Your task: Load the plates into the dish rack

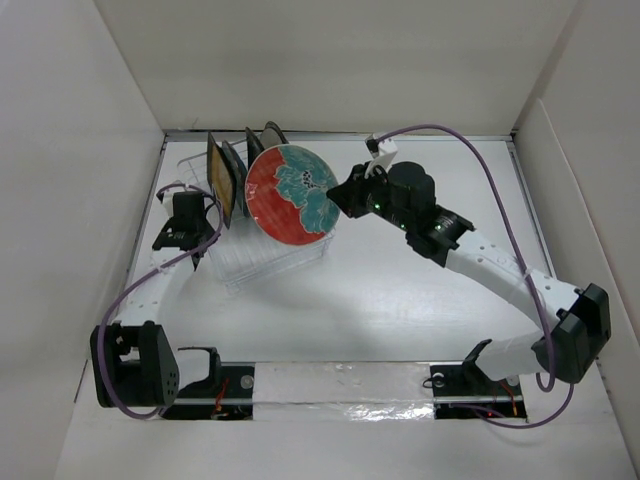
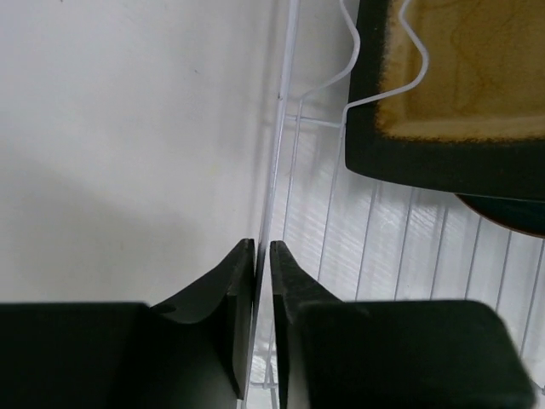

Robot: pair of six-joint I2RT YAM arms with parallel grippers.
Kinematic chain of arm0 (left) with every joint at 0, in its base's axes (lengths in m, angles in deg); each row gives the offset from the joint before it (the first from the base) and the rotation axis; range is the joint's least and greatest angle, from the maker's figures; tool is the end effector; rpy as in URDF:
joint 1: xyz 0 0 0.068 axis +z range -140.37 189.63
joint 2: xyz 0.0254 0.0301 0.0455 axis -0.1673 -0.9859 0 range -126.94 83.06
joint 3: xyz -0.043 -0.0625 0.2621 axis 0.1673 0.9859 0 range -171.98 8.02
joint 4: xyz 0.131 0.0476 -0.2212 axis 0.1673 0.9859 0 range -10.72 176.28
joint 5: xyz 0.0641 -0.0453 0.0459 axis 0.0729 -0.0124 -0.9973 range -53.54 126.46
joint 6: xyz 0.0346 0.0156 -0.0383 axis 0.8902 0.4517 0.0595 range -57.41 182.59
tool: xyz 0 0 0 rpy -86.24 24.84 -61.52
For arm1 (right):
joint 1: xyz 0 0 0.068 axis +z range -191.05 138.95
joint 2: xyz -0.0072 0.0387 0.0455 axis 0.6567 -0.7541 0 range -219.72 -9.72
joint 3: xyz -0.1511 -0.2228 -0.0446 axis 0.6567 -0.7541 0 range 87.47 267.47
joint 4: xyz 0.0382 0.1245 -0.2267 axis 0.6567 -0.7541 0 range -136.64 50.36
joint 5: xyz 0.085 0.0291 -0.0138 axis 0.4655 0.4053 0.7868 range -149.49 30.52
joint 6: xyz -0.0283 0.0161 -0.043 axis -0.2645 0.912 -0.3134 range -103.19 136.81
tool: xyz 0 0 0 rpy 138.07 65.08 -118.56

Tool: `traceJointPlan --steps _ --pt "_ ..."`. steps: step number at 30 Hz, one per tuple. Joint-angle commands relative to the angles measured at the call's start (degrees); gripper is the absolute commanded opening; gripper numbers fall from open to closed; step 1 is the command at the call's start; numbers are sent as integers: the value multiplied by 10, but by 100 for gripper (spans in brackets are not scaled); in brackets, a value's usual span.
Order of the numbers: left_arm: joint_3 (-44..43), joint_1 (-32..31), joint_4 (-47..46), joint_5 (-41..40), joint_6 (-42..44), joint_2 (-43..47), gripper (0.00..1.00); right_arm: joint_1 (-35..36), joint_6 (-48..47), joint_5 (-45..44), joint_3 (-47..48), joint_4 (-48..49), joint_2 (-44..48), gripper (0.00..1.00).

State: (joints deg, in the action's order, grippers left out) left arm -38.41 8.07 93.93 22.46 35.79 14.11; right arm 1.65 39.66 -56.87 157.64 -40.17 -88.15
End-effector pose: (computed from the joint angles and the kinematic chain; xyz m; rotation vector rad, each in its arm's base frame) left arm 0.2610 0.0016 0.2560 -0.6096 2.1110 -0.0059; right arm 0.2387 0.2226 0.3796 -0.3459 1.7732 0.8727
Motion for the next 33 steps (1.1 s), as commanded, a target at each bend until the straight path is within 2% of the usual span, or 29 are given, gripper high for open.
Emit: traceJointPlan --steps 1,3,8,12,20,26,28,29,30,33 --pt "-1 -1 -7 63 -2 -10 9 -5 4 1 15 164 59 0" --pt "2 -1 -5 71 -5 -4 0 -5 4 4 10 164 68 0" --pt "10 -26 3 83 -12 9 0 -11 7 7 10 163 71 0" --pt "36 -26 -11 141 -29 28 0 -11 6 -2 14 162 63 0" --pt "64 -39 -54 243 -34 67 0 17 -53 -80 100 105 14 0" --pt "58 -72 -74 252 -41 57 0 17 -62 -107 156 91 -28 0" --pt "59 -72 -74 244 -40 85 11 23 -62 -118 168 90 -33 0" --pt "57 -72 -74 235 -39 96 19 30 -63 -124 171 92 -35 0" --pt "49 -72 -71 228 -36 116 36 37 -64 -129 175 94 -45 0" --pt "16 -72 -39 188 -18 156 53 50 -69 -141 214 83 -74 0"
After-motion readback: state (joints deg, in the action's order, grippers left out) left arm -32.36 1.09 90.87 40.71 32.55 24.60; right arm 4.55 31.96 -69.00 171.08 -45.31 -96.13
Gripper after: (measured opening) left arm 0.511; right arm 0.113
